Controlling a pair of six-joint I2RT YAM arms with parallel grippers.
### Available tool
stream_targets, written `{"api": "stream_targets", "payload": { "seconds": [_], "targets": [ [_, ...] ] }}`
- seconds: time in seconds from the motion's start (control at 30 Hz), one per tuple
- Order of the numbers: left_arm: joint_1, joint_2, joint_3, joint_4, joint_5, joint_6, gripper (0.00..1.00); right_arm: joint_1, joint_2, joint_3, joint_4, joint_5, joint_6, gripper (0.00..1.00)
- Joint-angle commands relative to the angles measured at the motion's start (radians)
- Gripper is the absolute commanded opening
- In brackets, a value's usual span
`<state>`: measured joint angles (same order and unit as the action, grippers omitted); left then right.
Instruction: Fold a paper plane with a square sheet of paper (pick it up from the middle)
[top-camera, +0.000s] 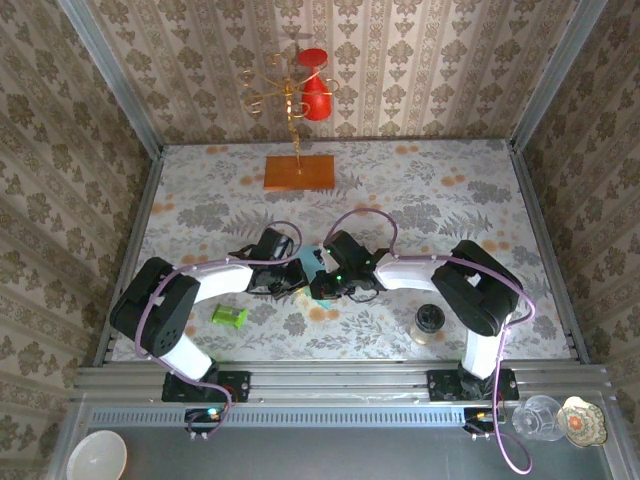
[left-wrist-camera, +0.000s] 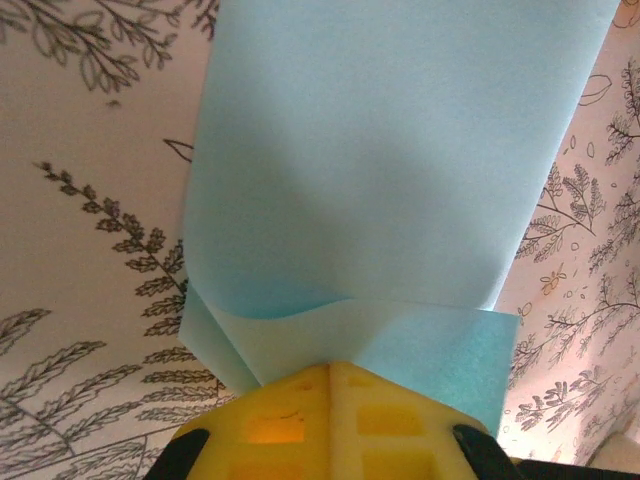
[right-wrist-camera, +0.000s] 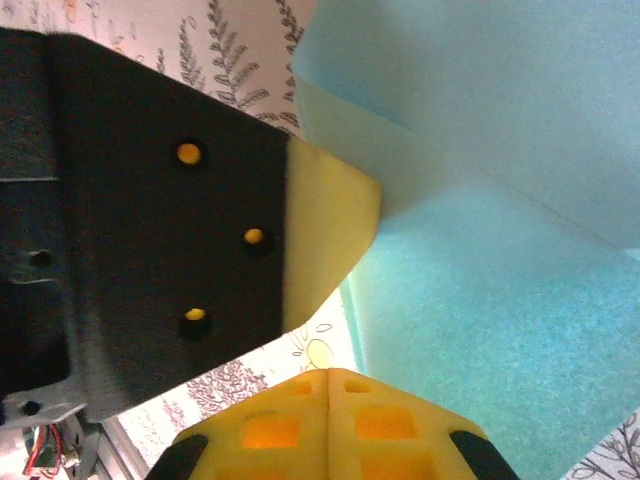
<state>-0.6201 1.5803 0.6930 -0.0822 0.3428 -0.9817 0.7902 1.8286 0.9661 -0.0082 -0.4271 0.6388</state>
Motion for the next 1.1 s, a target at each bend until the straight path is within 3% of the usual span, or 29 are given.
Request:
{"api": "stream_targets", "payload": {
  "seconds": [0.0,0.73,1.07],
  "targets": [
    [0.010,-0.029,-0.014,-0.045,-0.010,-0.014,0.02,0.006,0.026,0.024,-0.035,0.001,-0.030,0.02],
    [0.022,0.042,-0.018,-0.117,-0.063,0.007,0.01,0.003,0.040,0.020,-0.154,0.007,-0.122,0.02],
    [0.036,0.028,-0.058,-0.071,-0.044,-0.012,0.01,0.004,-0.083,-0.210,-0.103,-0.022,-0.138,0.02]
  ]
}}
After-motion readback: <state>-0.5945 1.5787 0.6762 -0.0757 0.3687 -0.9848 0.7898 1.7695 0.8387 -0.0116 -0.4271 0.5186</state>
